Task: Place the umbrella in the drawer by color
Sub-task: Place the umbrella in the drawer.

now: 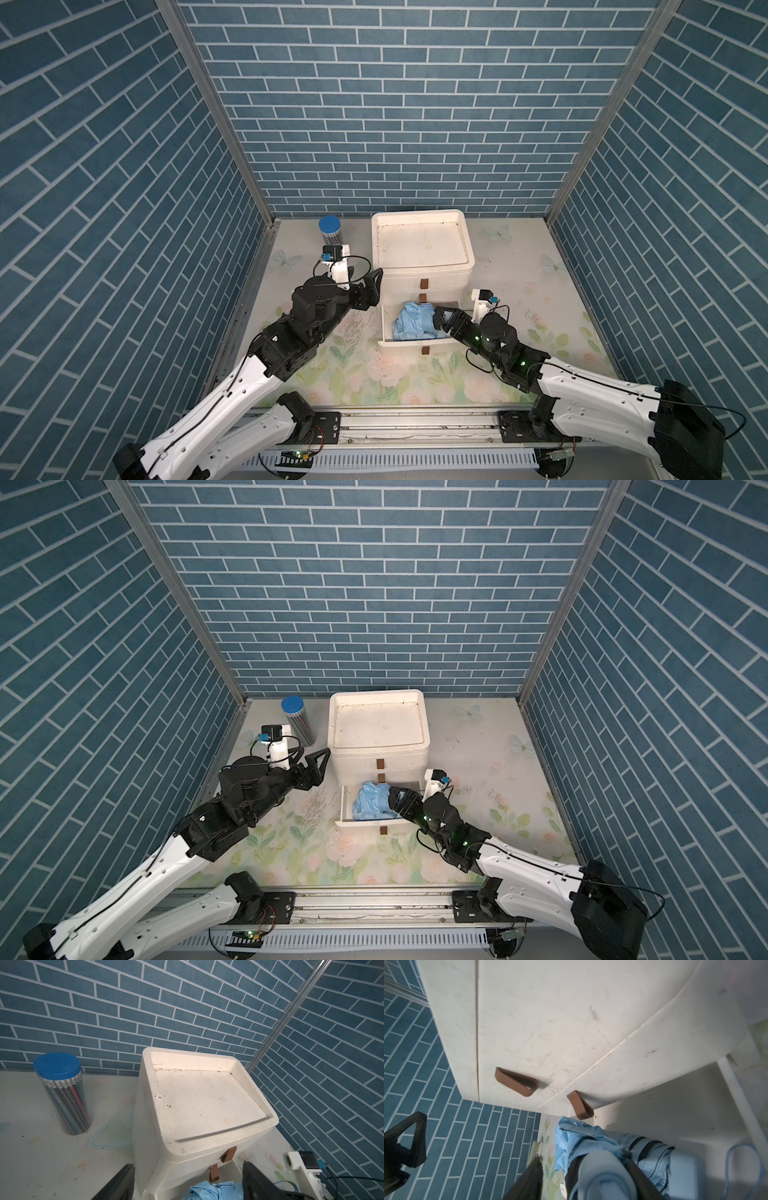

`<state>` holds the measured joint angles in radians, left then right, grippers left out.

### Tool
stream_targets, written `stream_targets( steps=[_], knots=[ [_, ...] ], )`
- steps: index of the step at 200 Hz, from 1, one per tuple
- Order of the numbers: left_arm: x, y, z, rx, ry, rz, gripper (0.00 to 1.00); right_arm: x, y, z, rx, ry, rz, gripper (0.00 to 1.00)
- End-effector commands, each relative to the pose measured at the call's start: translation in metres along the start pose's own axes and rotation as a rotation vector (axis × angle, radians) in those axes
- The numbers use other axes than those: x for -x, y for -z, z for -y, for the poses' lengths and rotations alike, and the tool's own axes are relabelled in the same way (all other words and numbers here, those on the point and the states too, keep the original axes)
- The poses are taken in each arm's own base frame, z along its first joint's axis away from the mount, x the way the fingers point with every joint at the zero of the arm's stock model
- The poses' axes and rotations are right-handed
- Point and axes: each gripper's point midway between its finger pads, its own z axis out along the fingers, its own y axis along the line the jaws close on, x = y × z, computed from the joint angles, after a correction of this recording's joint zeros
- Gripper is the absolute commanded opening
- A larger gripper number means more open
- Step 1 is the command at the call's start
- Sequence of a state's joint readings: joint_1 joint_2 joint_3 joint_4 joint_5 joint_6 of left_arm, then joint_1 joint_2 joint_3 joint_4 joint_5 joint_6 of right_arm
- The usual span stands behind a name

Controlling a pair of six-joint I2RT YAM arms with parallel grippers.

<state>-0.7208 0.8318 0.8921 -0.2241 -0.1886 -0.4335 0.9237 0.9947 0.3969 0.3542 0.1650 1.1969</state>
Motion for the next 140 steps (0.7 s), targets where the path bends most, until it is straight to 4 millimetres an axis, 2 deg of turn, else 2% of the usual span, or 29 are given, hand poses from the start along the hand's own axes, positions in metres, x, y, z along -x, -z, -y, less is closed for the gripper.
stream_targets(
  steps=[1, 15, 34, 66, 73, 89, 104, 140],
  knots=[
    [0.001, -0.002, 0.003, -0.011, -0.004, -0.002, 0.84, 0.007, 0.005, 0.025, -0.15, 0.033, -0.02, 0.72],
    [-0.002, -0.005, 0.003, -0.007, -0.007, -0.013, 0.84, 0.014, 0.009, 0.035, -0.21, 0.06, -0.029, 0.75],
    [-0.004, -0.006, 0.002, -0.003, -0.008, -0.02, 0.84, 0.018, 0.011, 0.039, -0.282, 0.139, -0.058, 0.76],
    [-0.003, -0.006, 0.001, 0.006, -0.012, -0.021, 0.84, 0.016, 0.005, 0.031, -0.347, 0.318, -0.118, 0.63],
    [-0.004, -0.006, 0.0, 0.011, -0.012, -0.022, 0.84, 0.013, 0.004, 0.029, -0.36, 0.357, -0.124, 0.62],
    [-0.005, -0.007, -0.003, 0.027, -0.019, -0.027, 0.84, 0.0, -0.004, 0.02, -0.365, 0.44, -0.152, 0.5],
    [-0.007, -0.009, -0.004, 0.036, -0.023, -0.035, 0.84, -0.014, -0.014, 0.022, -0.373, 0.48, -0.187, 0.43],
    [-0.012, -0.014, -0.007, 0.057, -0.039, -0.056, 0.84, -0.035, -0.043, 0.028, -0.306, 0.535, -0.221, 0.41]
  ],
)
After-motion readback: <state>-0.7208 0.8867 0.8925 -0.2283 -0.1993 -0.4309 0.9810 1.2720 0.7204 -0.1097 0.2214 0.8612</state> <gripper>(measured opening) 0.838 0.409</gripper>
